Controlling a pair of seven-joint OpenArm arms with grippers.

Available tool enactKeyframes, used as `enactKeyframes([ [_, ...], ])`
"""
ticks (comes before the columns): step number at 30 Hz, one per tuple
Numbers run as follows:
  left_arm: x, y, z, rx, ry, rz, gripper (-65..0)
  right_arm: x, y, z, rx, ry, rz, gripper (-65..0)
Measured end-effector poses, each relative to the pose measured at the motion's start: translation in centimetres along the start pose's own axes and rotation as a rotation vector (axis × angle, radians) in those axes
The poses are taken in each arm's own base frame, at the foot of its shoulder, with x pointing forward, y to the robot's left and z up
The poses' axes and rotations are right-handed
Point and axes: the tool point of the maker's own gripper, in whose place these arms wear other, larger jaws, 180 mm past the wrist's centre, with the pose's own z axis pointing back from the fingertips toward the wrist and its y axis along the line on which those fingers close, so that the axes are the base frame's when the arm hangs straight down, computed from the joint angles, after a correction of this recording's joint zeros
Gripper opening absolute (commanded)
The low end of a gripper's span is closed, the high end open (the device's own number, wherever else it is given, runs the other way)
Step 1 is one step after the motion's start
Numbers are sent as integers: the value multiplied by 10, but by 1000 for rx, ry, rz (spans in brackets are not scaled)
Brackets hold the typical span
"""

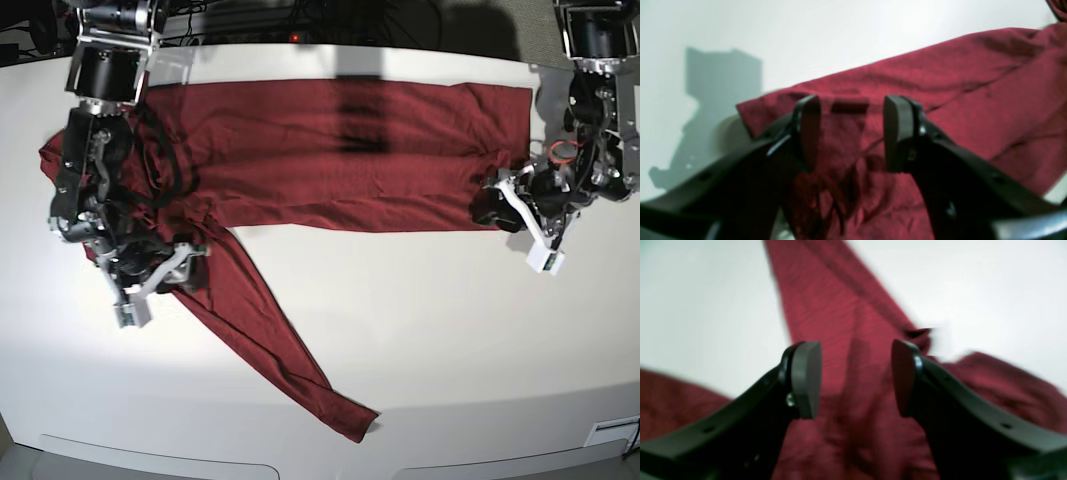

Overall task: Fold the T-shirt properly
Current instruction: 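Open both grippers and regrasp the folded edge nearby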

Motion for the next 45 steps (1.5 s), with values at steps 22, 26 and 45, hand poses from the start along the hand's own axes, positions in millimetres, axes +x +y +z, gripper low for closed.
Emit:
enactKeyframes([
  [22,-11,-2,-2,4,25,6,-360,-71,57,-13,142,238,127,-316],
  [26,-8,-3,-2,4,11,6,-360,-74,49,-12,100,244,147,-316],
  [45,-25,15,-21,10,-12,76,-360,-75,29,-28,28,232,78,-317],
])
